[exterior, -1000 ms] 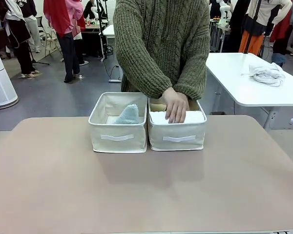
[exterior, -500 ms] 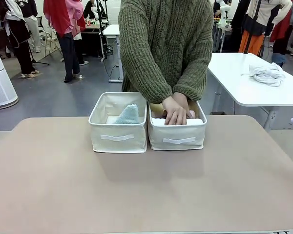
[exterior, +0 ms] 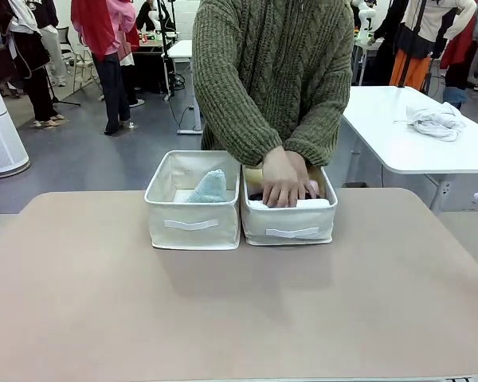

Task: Sort the towels based on their folding style.
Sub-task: Pick up another triangle-folded towel from the table and place it in the left Fabric basket.

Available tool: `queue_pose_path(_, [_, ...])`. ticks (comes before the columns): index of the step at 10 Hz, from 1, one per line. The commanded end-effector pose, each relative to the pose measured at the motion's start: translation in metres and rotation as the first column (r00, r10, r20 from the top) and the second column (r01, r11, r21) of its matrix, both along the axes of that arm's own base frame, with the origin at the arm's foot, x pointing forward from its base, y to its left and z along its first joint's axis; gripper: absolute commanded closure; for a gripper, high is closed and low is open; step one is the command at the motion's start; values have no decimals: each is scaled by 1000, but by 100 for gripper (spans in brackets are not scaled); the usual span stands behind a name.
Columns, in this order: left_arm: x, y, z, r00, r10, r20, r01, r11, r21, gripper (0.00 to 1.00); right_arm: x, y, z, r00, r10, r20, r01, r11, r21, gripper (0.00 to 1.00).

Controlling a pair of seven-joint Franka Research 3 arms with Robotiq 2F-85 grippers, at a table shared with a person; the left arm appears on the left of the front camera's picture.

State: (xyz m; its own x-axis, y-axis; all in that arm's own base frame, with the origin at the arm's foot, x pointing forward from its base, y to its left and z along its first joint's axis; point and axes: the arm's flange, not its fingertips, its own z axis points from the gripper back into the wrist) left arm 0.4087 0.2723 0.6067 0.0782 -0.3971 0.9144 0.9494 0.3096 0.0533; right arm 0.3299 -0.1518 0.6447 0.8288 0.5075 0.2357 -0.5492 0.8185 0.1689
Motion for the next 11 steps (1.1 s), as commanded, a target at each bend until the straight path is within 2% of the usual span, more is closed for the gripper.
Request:
queue_pose_path(1, [-1,0,1,1000,0,4,0,1000,0,0,-1,1,0,1000,0,0,0,1000,-4,100])
queue_pose_path(3, [-1,0,1,1000,0,4,0,1000,0,0,-1,1,0,1000,0,0,0,1000,-4,100])
queue_pose_path(4, [-1,0,1,1000,0,4,0,1000,0,0,0,0,0,1000,0,0,0,1000,0,83])
queue_pose_path(11, [-1,0,1,1000,0,4,0,1000,0,0,0,0,0,1000,0,0,0,1000,0,83])
